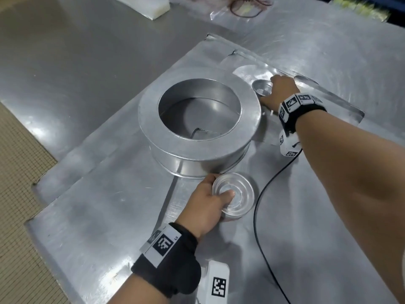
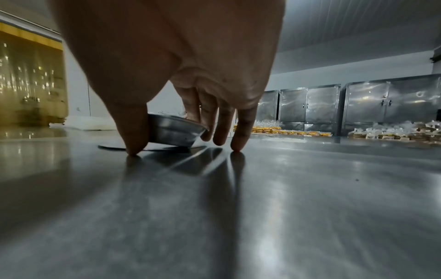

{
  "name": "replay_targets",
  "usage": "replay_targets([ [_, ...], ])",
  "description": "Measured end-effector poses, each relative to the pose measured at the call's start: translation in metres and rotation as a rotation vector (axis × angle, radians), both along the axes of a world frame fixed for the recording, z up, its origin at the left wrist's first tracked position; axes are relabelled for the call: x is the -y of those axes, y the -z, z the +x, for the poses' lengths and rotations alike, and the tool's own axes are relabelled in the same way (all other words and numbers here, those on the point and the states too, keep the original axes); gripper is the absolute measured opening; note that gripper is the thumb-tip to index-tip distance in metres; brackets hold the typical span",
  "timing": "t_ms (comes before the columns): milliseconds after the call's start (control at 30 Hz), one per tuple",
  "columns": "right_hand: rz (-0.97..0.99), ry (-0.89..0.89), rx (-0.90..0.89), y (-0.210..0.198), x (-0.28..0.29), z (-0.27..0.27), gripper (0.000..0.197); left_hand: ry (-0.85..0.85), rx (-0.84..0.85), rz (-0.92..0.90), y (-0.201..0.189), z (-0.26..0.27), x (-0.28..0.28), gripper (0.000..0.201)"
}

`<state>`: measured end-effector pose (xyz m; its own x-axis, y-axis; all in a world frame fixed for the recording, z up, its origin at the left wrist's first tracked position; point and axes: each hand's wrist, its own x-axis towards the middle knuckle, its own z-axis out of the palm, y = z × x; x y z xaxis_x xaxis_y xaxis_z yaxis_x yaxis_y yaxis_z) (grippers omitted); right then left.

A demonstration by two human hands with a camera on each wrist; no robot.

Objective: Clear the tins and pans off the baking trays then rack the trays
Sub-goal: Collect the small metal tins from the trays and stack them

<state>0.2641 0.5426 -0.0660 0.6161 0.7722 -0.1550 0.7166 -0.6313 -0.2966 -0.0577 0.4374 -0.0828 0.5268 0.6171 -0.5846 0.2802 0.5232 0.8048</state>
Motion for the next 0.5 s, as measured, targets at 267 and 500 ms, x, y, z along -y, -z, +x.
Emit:
replay_targets([
  [267, 0.027, -0.044, 0.016, -0.012, 0.029, -0.010, 0.075, -0.010, -0.007, 0.001, -0.001, 0.004, 0.000, 0.035],
  [500, 0.009, -0.107, -0.027, -0.040, 0.081, -0.043, 0.076, 0.007, -0.018, 0.011, -0.005, 0.004, 0.004, 0.033],
])
